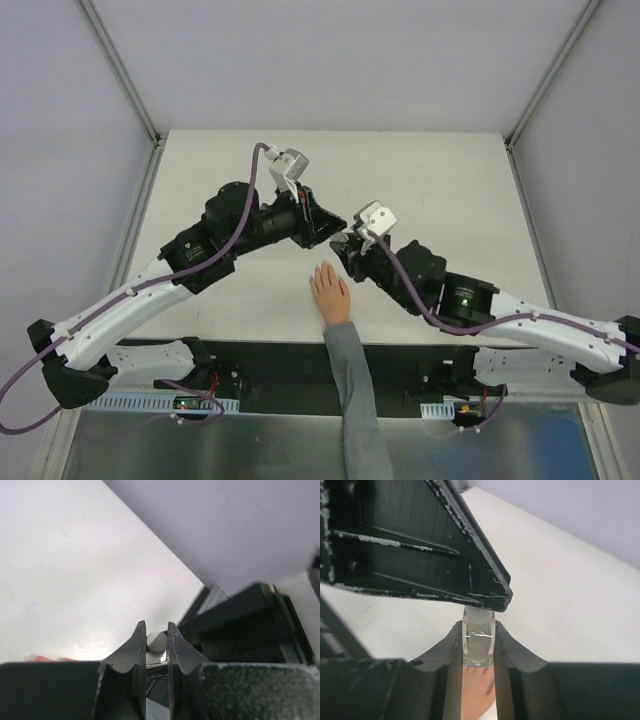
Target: Paint the nails
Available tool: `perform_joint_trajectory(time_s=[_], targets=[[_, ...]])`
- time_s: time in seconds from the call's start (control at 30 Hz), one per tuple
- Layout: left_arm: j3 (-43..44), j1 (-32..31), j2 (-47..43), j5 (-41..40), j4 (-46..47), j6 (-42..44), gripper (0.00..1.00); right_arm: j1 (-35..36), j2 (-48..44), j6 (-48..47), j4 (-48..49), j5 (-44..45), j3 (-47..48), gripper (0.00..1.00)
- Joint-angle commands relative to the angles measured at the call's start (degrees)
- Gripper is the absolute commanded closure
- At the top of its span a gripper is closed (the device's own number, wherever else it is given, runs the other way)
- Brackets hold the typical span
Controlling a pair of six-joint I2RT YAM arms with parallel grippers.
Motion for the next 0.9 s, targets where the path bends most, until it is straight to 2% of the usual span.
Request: perform_joint_trajectory(time_s=[0.0,0.1,0.2,0.23,0.27,0.3,0.33,0.37,0.4,0.47,0.57,0.67,0.7,0.73,0.8,0.87], targets=[[2.0,-4.4,0.8,-24.8,-7.3,-4.7,1.00,4.9,6.3,-11.3,10.0,26.9,3.6,1.00],[3.2,-4.3,1.0,-23.6,-7.4,-4.8,1.00,4.9,7.7,-13.3,10.3,23.6,4.5,1.00],[3.7,-4.3,0.5,-21.9,-7.3,-3.6,1.00,3.8,6.5,-13.5,8.9,14.0,4.4,1.00],[3.9,-4.3,0.3,-21.0,-7.2,-2.6,0.86,2.8,6.3,-12.6,7.2,6.2,4.8,0.99],[4.4,-4.3,0.1,-18.9,-7.2,-1.5,0.76,0.9,5.9,-11.2,4.5,3.0,5.2,1.00],[4.5,-4.2,-0.8,-17.8,-7.3,0.7,0.62,0.2,5.0,-10.5,3.8,0.4,4.8,1.00],[4.4,-4.3,-1.5,-16.7,-7.2,1.8,0.50,-0.6,4.3,-9.7,3.2,-5.7,4.6,1.00],[4.0,-4.2,-2.3,-16.2,-7.2,2.5,0.23,-2.8,3.6,-7.2,1.1,-9.1,4.4,1.00],[3.7,-4.2,-4.3,-15.8,-7.1,3.5,0.16,-4.0,2.9,-5.8,0.4,-12.1,4.2,1.00],[2.6,-3.6,-6.3,-15.1,-5.7,5.4,0.09,-8.3,2.5,-2.5,-1.7,-21.3,4.1,1.00],[0.0,-2.3,-9.9,-8.9,-2.4,7.9,0.10,-12.3,1.1,2.2,-0.5,-33.6,2.3,1.00],[-2.0,2.0,-11.5,2.9,1.0,6.5,0.24,-16.3,-1.4,6.9,5.2,-44.8,-0.9,0.99],[-2.4,3.5,-11.3,6.0,2.2,4.2,0.31,-17.4,-1.8,10.2,7.0,-47.9,-1.7,1.00],[-3.0,5.1,-11.2,13.0,3.6,2.7,0.34,-19.4,-2.1,11.3,10.4,-53.9,-2.4,1.00],[-5.1,8.7,-10.6,18.7,9.1,-1.6,0.38,-20.6,-1.9,14.9,12.7,-58.8,-3.1,1.00],[-6.7,9.5,-10.1,23.6,12.5,-3.3,0.39,-21.3,-1.4,17.7,14.4,-63.0,-3.2,0.99]])
